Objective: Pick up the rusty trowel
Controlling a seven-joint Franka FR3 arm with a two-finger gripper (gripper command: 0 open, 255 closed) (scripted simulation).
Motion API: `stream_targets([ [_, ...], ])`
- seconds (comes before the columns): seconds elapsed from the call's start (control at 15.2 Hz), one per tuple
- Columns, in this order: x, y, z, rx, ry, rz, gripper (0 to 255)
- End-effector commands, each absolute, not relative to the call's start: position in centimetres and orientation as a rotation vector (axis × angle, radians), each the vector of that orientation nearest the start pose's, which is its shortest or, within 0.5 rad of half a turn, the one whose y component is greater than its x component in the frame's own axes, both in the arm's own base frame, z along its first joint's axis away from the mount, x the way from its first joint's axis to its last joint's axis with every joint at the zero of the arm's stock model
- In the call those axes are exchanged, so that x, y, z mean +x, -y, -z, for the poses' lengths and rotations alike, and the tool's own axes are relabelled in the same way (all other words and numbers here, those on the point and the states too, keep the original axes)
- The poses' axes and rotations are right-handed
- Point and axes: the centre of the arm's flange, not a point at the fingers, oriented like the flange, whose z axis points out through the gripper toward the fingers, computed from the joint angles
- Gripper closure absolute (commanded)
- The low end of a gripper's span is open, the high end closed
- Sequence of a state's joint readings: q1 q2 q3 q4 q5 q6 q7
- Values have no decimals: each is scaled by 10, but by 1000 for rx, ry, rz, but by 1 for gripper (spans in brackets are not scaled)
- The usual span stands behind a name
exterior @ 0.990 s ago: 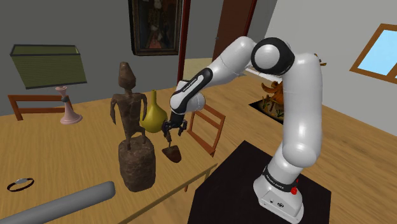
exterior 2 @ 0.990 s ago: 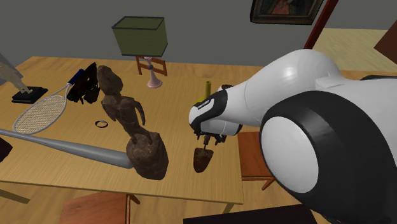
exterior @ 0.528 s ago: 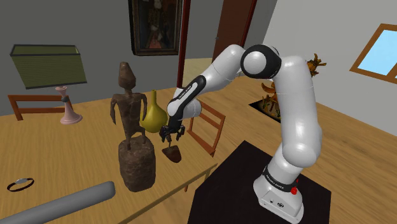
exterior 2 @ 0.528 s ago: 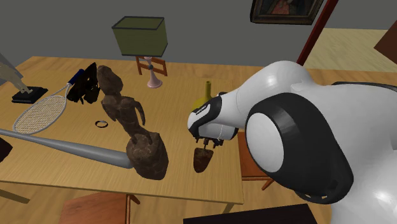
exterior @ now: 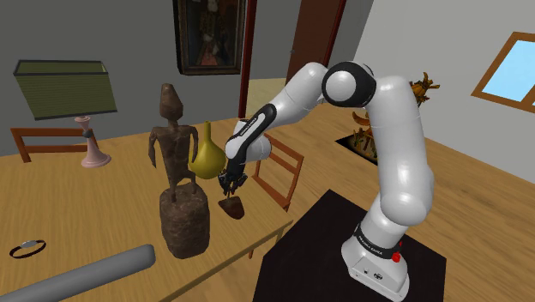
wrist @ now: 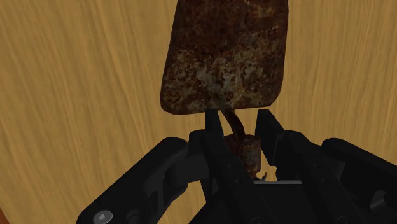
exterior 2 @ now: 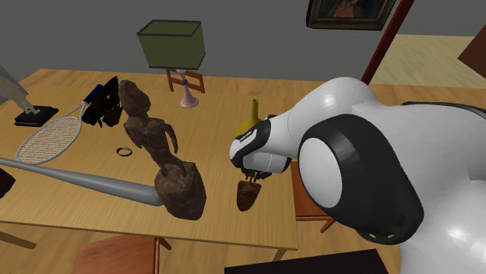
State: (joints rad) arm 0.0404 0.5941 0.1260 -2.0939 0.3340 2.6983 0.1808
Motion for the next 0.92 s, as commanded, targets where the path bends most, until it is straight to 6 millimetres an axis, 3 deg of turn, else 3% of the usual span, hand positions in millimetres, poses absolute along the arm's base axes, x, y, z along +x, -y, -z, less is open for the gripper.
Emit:
stream_targets([
  [0.0, 569, -86, -135, -2887, -493, -46, 255],
  [0.26, 569, -86, -135, -2887, -493, -46, 255],
  [0.86, 569, -86, -182, -2887, -493, -46, 255],
])
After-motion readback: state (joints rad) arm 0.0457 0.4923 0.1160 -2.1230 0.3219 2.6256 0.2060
